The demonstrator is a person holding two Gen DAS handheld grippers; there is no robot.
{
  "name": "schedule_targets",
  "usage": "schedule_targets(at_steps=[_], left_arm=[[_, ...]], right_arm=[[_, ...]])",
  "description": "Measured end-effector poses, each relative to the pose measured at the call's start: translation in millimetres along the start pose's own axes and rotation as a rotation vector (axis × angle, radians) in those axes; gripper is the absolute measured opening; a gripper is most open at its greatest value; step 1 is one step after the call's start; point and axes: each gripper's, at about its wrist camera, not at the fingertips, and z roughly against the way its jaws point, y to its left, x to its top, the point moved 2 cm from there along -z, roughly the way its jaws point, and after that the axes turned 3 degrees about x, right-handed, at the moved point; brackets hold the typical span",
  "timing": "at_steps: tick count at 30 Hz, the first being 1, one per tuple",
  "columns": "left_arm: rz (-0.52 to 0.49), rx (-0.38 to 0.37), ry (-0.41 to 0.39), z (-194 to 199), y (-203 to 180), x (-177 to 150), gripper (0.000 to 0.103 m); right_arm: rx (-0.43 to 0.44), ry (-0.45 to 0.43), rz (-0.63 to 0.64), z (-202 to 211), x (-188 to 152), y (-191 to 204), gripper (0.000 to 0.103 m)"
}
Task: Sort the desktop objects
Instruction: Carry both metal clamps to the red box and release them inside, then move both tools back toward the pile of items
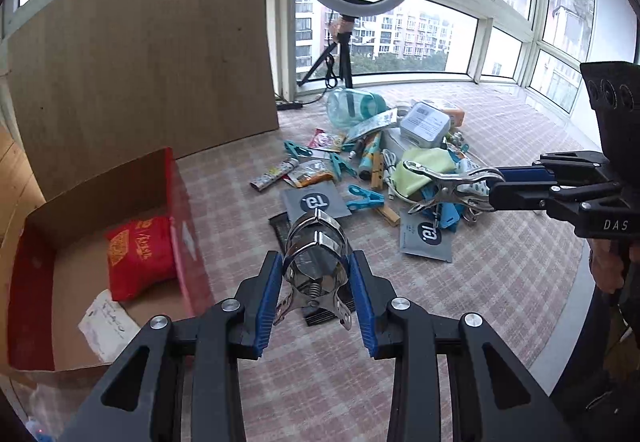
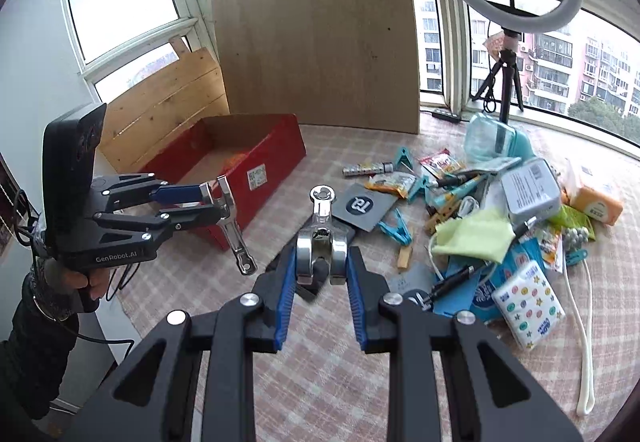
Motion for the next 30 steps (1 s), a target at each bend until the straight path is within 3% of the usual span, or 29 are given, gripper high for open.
schedule_targets(at_steps=[5, 6, 8, 10, 12, 14, 16, 26, 28, 30], left_arm=[[0.071, 0.092, -0.043, 31.6, 54.8, 3.8, 0.031], [0.094, 0.113, -0.049, 36.6, 68.6, 2.9, 0.019], [0.152, 0.120, -0.058, 44.8, 93.9, 1.1, 0.005], [0.200, 0.138, -0.064, 48.5, 120.9, 0.5, 0.008], [0.235, 0.207, -0.056, 38.4, 149.0, -0.6, 0.008], [0.288, 0.245, -0.003, 19.6, 176.0, -4.8, 0.006], [0.336, 0.220, 0.007, 12.0, 192.3, -12.7, 0.005], [0.352, 0.275, 0.044, 4.9, 217.3, -29.0, 0.007], [0.352, 0.285, 0.051, 2.2, 218.0, -28.0, 0.009], [0.347, 0.300, 0.057, -0.3, 216.7, -27.7, 0.014]], right_arm=[[0.043, -0.036, 0.048, -16.6, 38.6, 34.5, 0.024], [0.050, -0.042, 0.059, -21.5, 46.0, 43.2, 0.024], [0.071, -0.047, 0.074, -35.1, 59.6, 60.8, 0.024], [0.098, -0.043, 0.086, -51.4, 73.1, 77.0, 0.024], [0.101, -0.044, 0.112, -71.8, 85.0, 92.8, 0.024], [0.129, -0.010, 0.095, -99.9, 94.6, 102.1, 0.024], [0.156, 0.031, 0.083, -124.8, 100.0, 112.4, 0.024], [0.054, 0.128, 0.170, -189.4, 103.3, 146.2, 0.025], [0.006, 0.148, 0.194, -196.1, 107.6, 150.9, 0.034], [-0.037, 0.127, 0.202, -193.4, 111.0, 152.5, 0.059]])
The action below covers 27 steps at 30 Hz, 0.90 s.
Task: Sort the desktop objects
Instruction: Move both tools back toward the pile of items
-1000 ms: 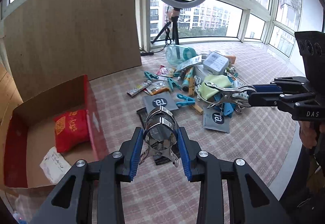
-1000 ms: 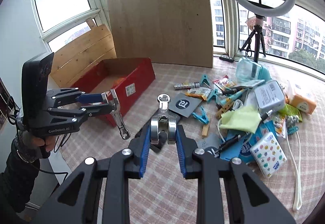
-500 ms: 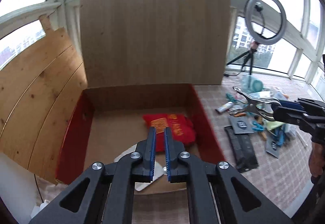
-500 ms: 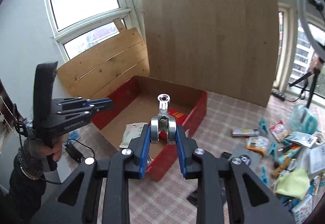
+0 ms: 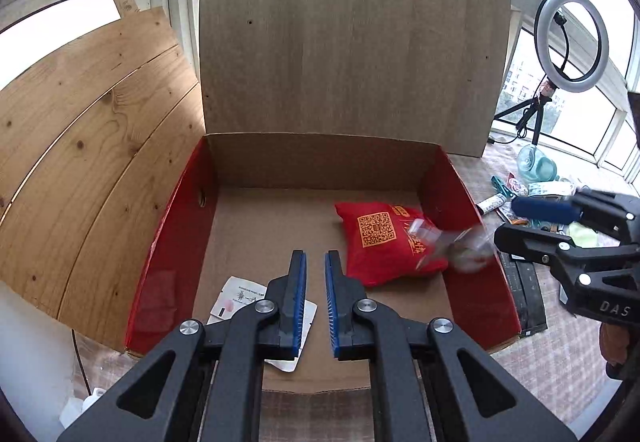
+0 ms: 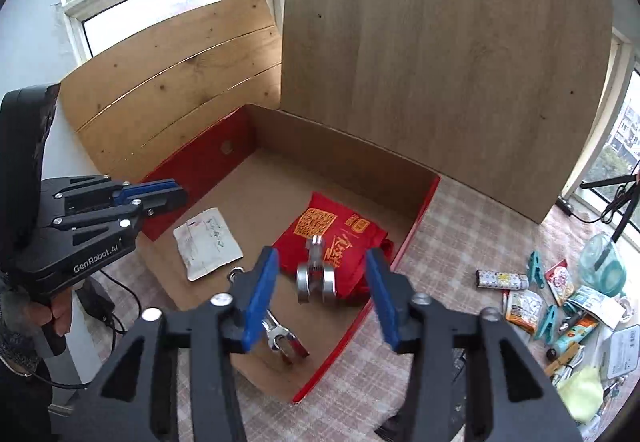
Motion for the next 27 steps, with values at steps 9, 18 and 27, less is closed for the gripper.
schedule_targets(at_steps=[9, 18, 27], left_arm=[[0.058, 0.066, -0.022, 12.6, 1.2, 1.3, 0.074], [0.004, 0.049, -0.052, 38.2, -35.5, -9.5, 0.076], [-0.113, -0.065, -0.084, 75.5, -113.5, -29.7, 0.077]], right_arm=[[0.047, -0.057, -0.012, 34.2, -5.3, -9.3, 0.060], [-0.010, -0.146, -0.059, 99.7, -53.9, -45.5, 0.060], [-0.180, -0.210, -0.140, 180.7, -122.2, -112.1, 0.060]])
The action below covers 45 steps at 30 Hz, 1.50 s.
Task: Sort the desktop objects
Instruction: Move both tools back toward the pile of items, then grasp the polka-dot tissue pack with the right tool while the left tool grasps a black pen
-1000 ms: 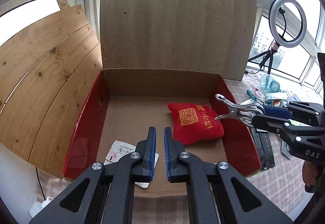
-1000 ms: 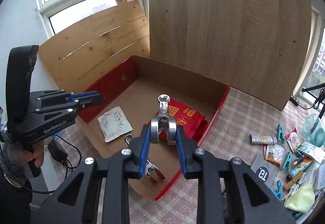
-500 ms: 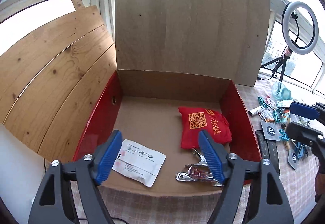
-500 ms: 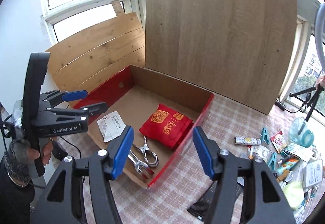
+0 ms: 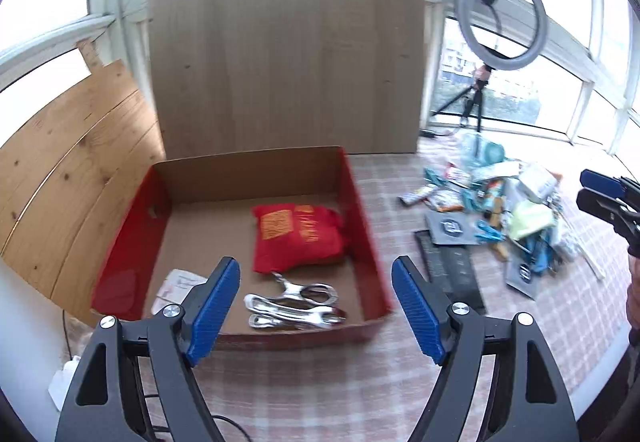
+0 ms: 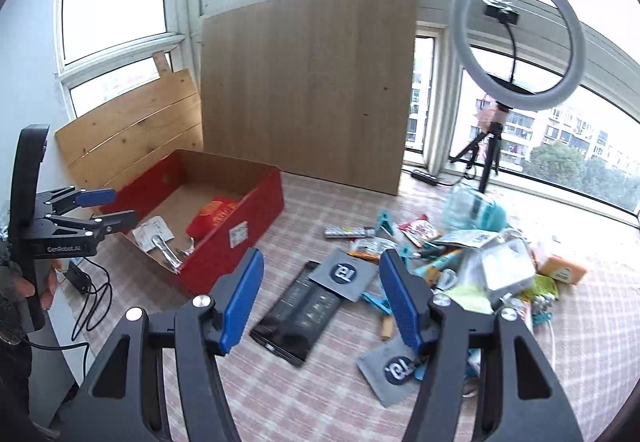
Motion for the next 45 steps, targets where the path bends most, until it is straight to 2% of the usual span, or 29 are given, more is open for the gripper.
schedule_targets(at_steps=[7, 12, 17, 19, 23, 29, 35, 38, 41, 45], left_arm=[[-0.050, -0.117, -0.031, 14.2, -60.7, -14.0, 0.077], [-0.105, -0.193, -0.022, 5.7, -114.9, -26.9, 0.077], [-0.180, -0.256, -0.025, -2.8, -172.1, -36.5, 0.077], [-0.210, -0.284, -0.021, -6.7, -193.8, -37.7, 0.077], [-0.268, -0.333, 0.005, -19.2, -236.2, -37.9, 0.077], [-0.376, -0.302, 0.019, -47.9, -284.3, -36.6, 0.076], [-0.413, -0.330, 0.096, -90.1, -306.6, -36.0, 0.064], [-0.422, -0.334, 0.122, -106.8, -313.7, -35.1, 0.054], [-0.437, -0.341, 0.133, -117.0, -320.0, -33.8, 0.050], [-0.467, -0.342, 0.148, -126.6, -326.7, -35.1, 0.042]], right_arm=[[-0.117, -0.001, -0.098, 53.3, -55.7, -78.6, 0.062], [-0.245, -0.038, -0.228, 92.6, -101.4, -134.8, 0.062], [-0.312, -0.014, -0.306, 113.6, -137.2, -177.5, 0.062], [-0.302, 0.000, -0.310, 116.8, -146.7, -184.7, 0.062], [-0.308, 0.034, -0.233, 115.3, -157.5, -187.3, 0.062], [-0.235, 0.090, -0.125, 87.7, -154.5, -187.4, 0.061], [-0.169, 0.155, -0.043, 43.2, -145.2, -186.4, 0.061], [-0.158, 0.192, -0.011, 20.0, -144.5, -185.9, 0.061], [-0.151, 0.206, 0.012, 6.4, -144.0, -186.7, 0.061], [-0.101, 0.215, 0.012, -5.2, -141.8, -188.9, 0.061]])
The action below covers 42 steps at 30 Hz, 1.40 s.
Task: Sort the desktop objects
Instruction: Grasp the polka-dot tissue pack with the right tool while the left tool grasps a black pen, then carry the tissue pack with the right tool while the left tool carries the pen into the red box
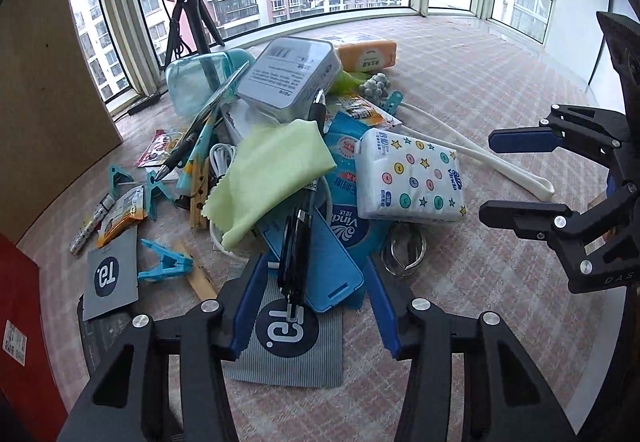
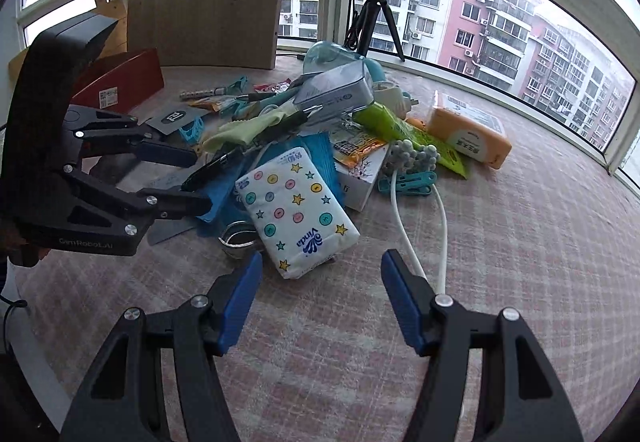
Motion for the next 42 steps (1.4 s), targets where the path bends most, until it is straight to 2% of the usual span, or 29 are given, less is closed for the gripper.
schedule_targets(at_steps=[7, 11, 15, 21, 27, 32, 37, 42], left_arm=[[0.002, -0.012, 0.023, -12.4, 2.3, -0.6, 0.040], [-0.003, -0.021, 0.024, -12.6, 4.3, 0.2, 0.034], [0.036, -0.068, 0.028, -12.8, 12.0, 0.7, 0.016], [0.053, -0.096, 0.027, -10.9, 12.4, -2.6, 0.015], [0.020, -0.159, 0.000, 14.7, -3.2, -9.9, 0.014], [0.034, -0.207, -0.045, 45.5, -3.1, -12.1, 0.014], [0.078, -0.187, -0.105, 85.4, 19.6, -14.3, 0.010], [0.123, -0.106, -0.139, 116.2, 64.2, -26.1, 0.010]], right_arm=[[-0.009, 0.052, 0.055, -25.7, 4.9, 6.8, 0.061], [-0.011, 0.067, 0.064, -34.4, 7.3, 9.0, 0.059], [0.031, 0.060, 0.002, -29.0, 8.1, 4.5, 0.055], [0.052, 0.047, -0.074, -8.4, 1.5, -2.8, 0.054], [0.053, 0.009, -0.141, 16.9, -5.1, -7.9, 0.054], [0.044, -0.028, -0.186, 35.1, -5.8, -7.7, 0.054], [0.057, -0.066, -0.179, 53.1, 11.8, 7.5, 0.054], [0.097, -0.114, -0.128, 66.3, 44.9, 39.4, 0.054]])
